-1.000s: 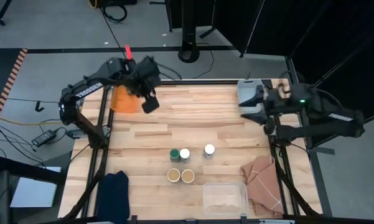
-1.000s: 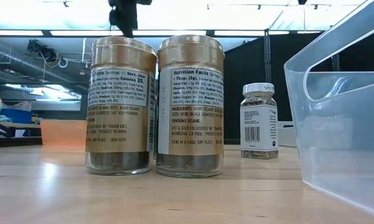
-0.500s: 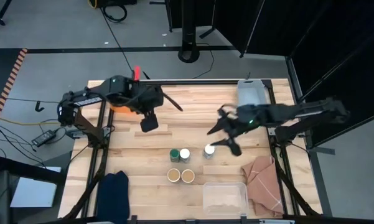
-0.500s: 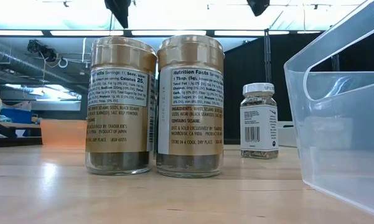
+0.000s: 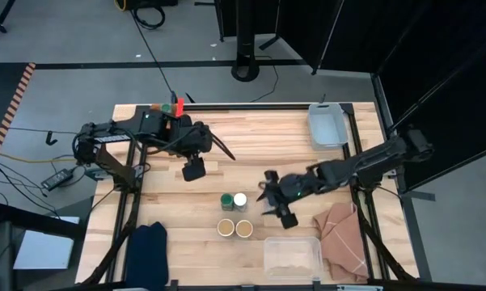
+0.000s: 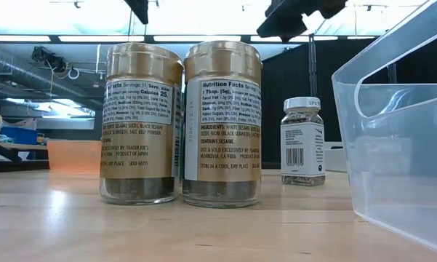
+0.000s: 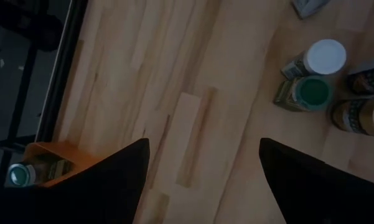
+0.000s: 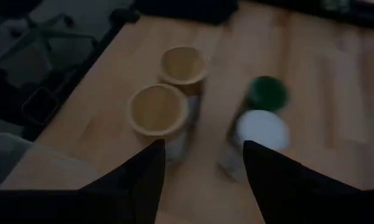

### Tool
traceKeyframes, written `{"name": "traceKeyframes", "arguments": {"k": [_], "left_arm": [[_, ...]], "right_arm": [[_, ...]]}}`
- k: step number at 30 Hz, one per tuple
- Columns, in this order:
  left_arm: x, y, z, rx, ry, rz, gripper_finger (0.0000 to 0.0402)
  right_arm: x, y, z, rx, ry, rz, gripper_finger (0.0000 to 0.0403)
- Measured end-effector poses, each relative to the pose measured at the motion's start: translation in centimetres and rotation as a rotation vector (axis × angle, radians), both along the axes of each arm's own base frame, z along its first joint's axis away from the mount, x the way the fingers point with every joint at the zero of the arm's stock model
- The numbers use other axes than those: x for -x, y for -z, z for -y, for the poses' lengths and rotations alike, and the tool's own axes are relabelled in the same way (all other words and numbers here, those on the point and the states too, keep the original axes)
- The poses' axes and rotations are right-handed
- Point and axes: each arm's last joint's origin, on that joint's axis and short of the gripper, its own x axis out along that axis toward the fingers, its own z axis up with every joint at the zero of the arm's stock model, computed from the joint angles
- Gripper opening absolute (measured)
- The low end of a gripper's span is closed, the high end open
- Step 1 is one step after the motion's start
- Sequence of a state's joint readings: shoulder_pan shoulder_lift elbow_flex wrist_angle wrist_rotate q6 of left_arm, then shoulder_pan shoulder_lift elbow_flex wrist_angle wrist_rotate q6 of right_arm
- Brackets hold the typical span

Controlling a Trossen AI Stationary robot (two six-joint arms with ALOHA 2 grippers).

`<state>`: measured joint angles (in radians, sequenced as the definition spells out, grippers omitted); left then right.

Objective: Sort spices by type
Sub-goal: Put the right gold seasoning bottle into the gray bin

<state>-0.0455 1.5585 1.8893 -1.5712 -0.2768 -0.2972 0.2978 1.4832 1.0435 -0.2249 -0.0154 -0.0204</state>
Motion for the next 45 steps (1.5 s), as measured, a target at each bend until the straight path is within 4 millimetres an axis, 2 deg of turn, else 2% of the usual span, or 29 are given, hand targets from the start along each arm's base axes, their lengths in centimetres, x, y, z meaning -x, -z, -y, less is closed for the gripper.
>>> {"name": "traceKeyframes", "arguments": {"k": [5,15,19,26,29,33,45], "left_arm": [[0.0,0.0,0.5,0.010,-0.008,0.008,0.0310],[0.0,0.0,0.9,0.021,-0.035,0.019,0.0310],[0.0,0.0,0.9,0.012,-0.038,0.020,0.0310],[0.0,0.0,0.9,0.011,-0.043,0.021,0.0310],[0.0,0.0,0.9,0.009,-0.044,0.022,0.0310],[0.0,0.0,0.8,-0.001,-0.048,0.025,0.0310],[-0.2,0.4,0.8,-0.016,-0.076,0.021,0.0310]], "right_arm": [[-1.4,1.0,-1.8,-0.051,0.007,0.021,0.0224],[-3.8,1.5,-4.5,-0.017,-0.039,0.021,0.0225],[-4.2,1.3,-4.8,-0.016,-0.047,0.031,0.0245],[-4.3,1.2,-4.8,-0.036,-0.044,0.030,0.0323],[-4.3,1.3,-4.6,-0.038,-0.038,0.028,0.0342],[-4.3,1.3,-4.6,-0.031,-0.027,0.029,0.0344],[-5.5,4.0,-5.1,-0.068,-0.004,-0.029,0.0327]]}}
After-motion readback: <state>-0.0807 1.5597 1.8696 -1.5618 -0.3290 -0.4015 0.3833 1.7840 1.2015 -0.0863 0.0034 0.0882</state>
